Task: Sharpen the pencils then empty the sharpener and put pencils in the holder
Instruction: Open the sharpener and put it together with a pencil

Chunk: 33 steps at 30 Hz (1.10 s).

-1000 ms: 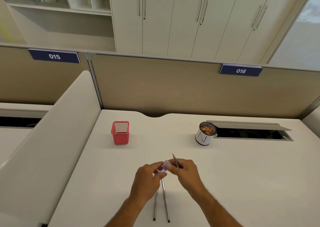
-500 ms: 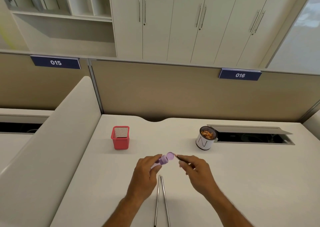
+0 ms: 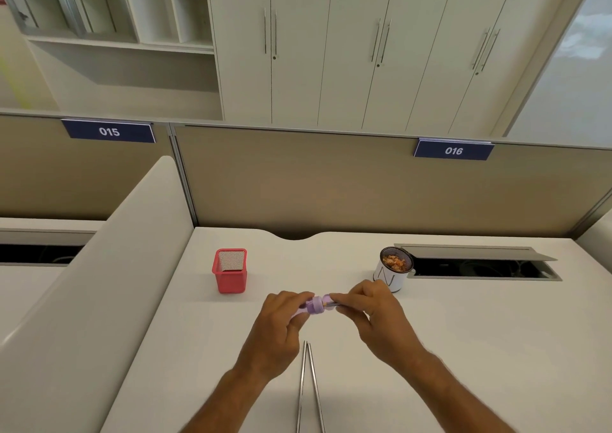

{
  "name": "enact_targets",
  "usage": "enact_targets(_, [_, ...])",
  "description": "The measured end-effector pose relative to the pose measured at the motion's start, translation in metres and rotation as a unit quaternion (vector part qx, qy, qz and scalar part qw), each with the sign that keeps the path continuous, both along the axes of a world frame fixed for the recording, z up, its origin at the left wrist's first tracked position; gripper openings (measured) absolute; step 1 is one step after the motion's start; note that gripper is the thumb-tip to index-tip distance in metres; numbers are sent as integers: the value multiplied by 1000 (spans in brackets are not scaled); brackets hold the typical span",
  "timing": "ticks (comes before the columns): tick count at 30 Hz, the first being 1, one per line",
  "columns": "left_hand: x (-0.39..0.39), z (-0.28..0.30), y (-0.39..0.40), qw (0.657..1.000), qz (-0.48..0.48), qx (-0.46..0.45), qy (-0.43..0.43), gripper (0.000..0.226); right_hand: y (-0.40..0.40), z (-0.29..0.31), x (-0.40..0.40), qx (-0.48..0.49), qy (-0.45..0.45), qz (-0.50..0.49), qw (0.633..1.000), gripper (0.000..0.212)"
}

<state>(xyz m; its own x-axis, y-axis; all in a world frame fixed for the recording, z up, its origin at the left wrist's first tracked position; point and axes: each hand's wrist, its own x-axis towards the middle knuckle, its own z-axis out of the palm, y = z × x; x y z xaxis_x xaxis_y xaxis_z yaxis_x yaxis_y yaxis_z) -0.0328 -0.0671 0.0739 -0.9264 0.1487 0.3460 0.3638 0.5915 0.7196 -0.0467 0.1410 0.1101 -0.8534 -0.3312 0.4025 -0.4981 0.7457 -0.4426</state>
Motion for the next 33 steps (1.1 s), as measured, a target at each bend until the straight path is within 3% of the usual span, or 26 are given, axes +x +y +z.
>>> enact_targets(5, [-2,12,-1,998,-33,32,-31,27,-1,6,0,21,22,45,999,27])
enact_targets(11, [-10,24,-8,986,-88,87,-114,27,10,5,-2,116,209,112,964,23])
enact_targets(16, [-16,27,-9,981,-105,68,-148,29,12,7,-8,157,246,122,949,20])
enact_targets(20, [-15,33,-2,983,-111,74,-126,24,8,18,-11,149,176,114,966,7])
enact_targets(24, [-18,29,-2,997,-83,5,2,22,-6,32,-11,59,-33,27,997,19])
enact_targets(26, [-22,26,-4,995,-79,-37,54,23,-9,39,-14,-14,-148,16,989,23])
enact_targets(28, [-24,32,-5,993,-89,-53,51,24,-9,40,-16,-36,-203,18,978,21])
enact_targets(30, [-25,41,-8,994,-100,-40,0,22,-7,37,-15,-25,-190,36,981,11])
enact_targets(33, [-28,51,-12,991,-112,12,-79,16,-1,30,-12,37,-59,97,993,11])
